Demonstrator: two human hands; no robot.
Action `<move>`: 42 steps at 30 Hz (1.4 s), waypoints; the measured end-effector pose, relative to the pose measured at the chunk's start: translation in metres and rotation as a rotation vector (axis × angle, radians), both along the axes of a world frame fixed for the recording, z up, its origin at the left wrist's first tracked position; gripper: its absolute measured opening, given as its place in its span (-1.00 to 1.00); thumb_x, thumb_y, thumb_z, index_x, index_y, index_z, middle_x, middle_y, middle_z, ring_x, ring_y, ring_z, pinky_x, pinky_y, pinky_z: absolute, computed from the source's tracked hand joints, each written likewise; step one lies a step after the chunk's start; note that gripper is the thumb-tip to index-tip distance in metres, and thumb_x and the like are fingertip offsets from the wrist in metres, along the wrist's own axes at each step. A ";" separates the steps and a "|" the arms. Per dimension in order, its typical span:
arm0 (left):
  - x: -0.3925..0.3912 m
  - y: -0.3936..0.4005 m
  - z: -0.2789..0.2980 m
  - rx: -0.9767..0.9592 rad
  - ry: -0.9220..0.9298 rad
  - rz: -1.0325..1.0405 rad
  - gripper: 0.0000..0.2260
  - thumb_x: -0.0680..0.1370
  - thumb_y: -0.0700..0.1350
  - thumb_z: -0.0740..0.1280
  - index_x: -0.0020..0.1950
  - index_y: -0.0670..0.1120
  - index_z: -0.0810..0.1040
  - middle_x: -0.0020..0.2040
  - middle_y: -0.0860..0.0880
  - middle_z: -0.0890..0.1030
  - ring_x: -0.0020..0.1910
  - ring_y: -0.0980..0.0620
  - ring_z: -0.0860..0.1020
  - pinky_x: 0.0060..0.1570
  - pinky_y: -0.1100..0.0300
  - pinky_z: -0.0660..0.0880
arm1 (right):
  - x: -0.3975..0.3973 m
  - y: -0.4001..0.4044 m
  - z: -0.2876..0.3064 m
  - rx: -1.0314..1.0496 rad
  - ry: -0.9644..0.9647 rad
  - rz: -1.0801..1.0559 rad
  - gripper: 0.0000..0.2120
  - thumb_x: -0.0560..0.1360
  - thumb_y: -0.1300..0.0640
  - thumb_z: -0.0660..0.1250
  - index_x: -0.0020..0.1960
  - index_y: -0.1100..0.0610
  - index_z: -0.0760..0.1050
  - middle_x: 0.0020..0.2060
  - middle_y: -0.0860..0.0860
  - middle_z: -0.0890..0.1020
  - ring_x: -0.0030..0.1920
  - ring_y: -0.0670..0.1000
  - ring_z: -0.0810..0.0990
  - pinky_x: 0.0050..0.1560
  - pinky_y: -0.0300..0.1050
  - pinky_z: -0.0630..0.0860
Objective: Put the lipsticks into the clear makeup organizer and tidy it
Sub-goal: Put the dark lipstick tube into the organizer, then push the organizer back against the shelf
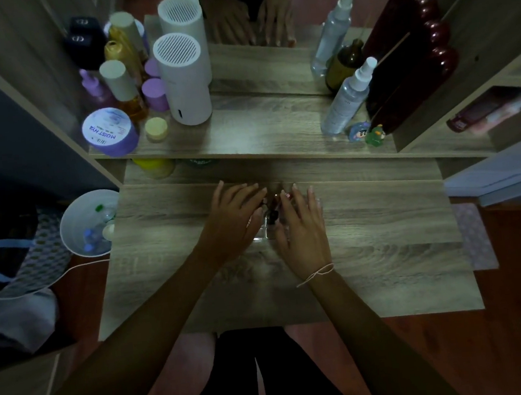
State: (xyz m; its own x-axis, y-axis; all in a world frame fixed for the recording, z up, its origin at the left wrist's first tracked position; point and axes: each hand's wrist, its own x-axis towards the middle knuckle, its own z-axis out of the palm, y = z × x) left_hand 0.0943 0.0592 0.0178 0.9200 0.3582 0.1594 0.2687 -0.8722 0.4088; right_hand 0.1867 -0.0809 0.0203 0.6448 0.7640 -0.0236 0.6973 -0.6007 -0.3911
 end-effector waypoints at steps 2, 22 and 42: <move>-0.001 0.001 0.000 -0.002 0.000 0.005 -0.59 0.58 -0.03 0.05 0.28 -0.17 0.50 0.25 -0.18 0.57 0.26 -0.16 0.49 0.37 -0.23 0.17 | 0.000 -0.001 0.000 0.002 0.003 0.000 -0.49 0.57 0.05 0.15 0.49 0.12 0.20 0.53 0.12 0.15 0.55 0.19 -0.05 0.53 0.19 0.00; -0.016 0.000 -0.002 -0.052 0.033 0.005 -0.55 0.59 0.00 -0.01 0.41 -0.13 0.37 0.38 -0.18 0.45 0.35 -0.14 0.41 0.41 -0.22 0.09 | -0.003 -0.009 -0.006 0.017 -0.020 0.022 -0.45 0.55 0.03 0.11 0.52 0.01 0.10 0.55 0.10 0.11 0.52 0.10 -0.16 0.51 0.25 0.04; -0.089 -0.049 -0.089 -0.113 0.255 0.180 -0.32 0.58 0.18 0.01 0.51 -0.27 0.00 0.52 -0.31 0.09 0.52 -0.18 0.01 0.47 -0.12 -0.03 | -0.023 -0.076 -0.069 -0.131 0.077 -0.260 -0.26 0.52 -0.17 0.11 0.51 0.28 0.02 0.52 0.25 0.14 0.52 0.26 0.09 0.47 0.23 0.12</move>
State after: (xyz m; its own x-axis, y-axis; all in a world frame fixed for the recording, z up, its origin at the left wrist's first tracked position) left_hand 0.0058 0.0100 -0.0707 0.8454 0.5208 -0.1182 0.5207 -0.7544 0.3997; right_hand 0.1637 -0.1567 -0.0491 0.8108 0.5609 -0.1674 0.4852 -0.8039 -0.3439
